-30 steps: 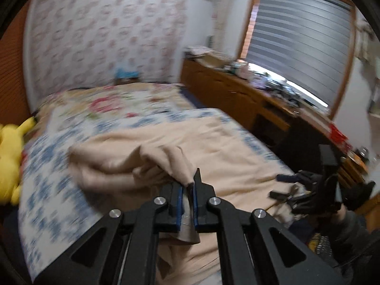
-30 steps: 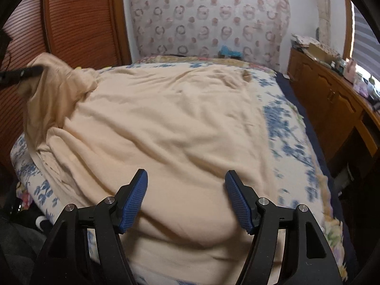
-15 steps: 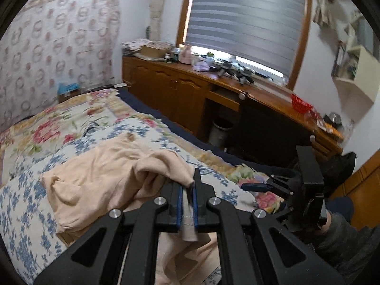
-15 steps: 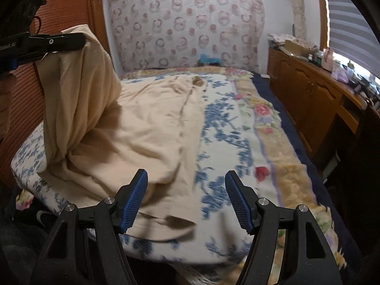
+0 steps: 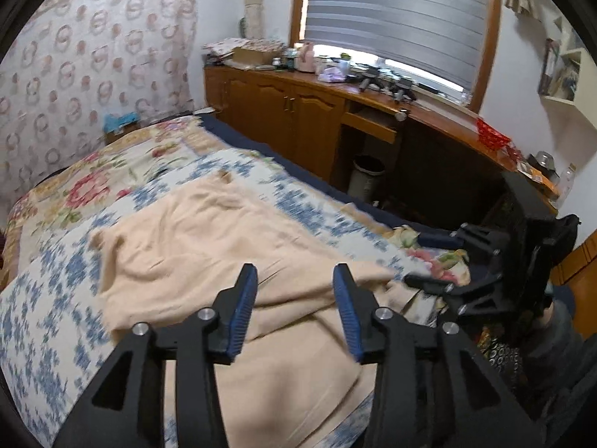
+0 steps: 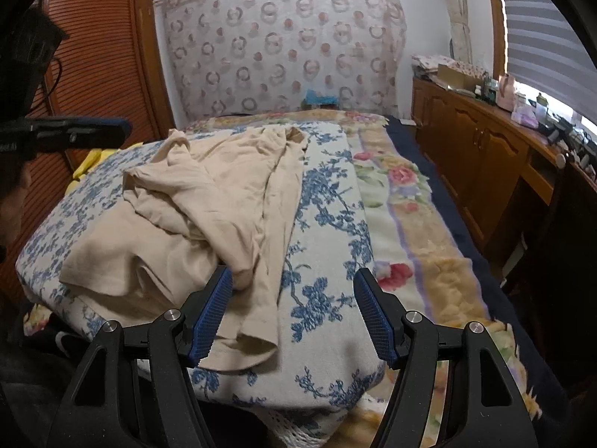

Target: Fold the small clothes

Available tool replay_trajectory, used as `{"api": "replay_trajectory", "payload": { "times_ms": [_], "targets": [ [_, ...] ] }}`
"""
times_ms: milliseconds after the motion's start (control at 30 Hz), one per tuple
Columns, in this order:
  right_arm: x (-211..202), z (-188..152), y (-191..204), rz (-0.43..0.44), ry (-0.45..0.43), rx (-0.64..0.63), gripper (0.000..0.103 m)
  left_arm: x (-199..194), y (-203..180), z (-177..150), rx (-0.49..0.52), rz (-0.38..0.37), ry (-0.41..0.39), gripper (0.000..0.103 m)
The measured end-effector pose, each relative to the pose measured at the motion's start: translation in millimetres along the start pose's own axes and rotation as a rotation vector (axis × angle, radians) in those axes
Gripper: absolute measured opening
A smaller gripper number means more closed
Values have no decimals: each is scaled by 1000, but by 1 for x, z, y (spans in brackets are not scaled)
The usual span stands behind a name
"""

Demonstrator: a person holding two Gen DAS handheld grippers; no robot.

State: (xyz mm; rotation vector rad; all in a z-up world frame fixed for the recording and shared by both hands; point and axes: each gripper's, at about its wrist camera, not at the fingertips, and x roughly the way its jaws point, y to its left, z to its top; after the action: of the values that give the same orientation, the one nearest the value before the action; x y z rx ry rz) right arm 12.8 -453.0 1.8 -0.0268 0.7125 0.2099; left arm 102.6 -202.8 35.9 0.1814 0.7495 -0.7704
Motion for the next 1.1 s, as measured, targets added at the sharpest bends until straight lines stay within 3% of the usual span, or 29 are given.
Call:
{"api": "replay_trajectory", "payload": {
  "times_ms": [67, 133, 600, 800, 1100],
  "targets": [
    [1, 4, 4, 7, -4, -7, 69, -3, 13, -10, -16, 29, -1, 53],
    [4, 10, 11, 19, -6, -20, 69, -10, 30, -27, -47, 66, 3, 55],
    [49, 61, 83, 144, 1, -192, 69, -40, 128, -132, -277, 270, 57, 55],
    [76, 91, 130, 224, 18, -280, 69, -47, 145, -151, -317, 304, 52, 55],
    [131, 117, 187, 303, 115, -375, 69, -61, 146, -154, -312, 328, 12, 55]
  ]
}}
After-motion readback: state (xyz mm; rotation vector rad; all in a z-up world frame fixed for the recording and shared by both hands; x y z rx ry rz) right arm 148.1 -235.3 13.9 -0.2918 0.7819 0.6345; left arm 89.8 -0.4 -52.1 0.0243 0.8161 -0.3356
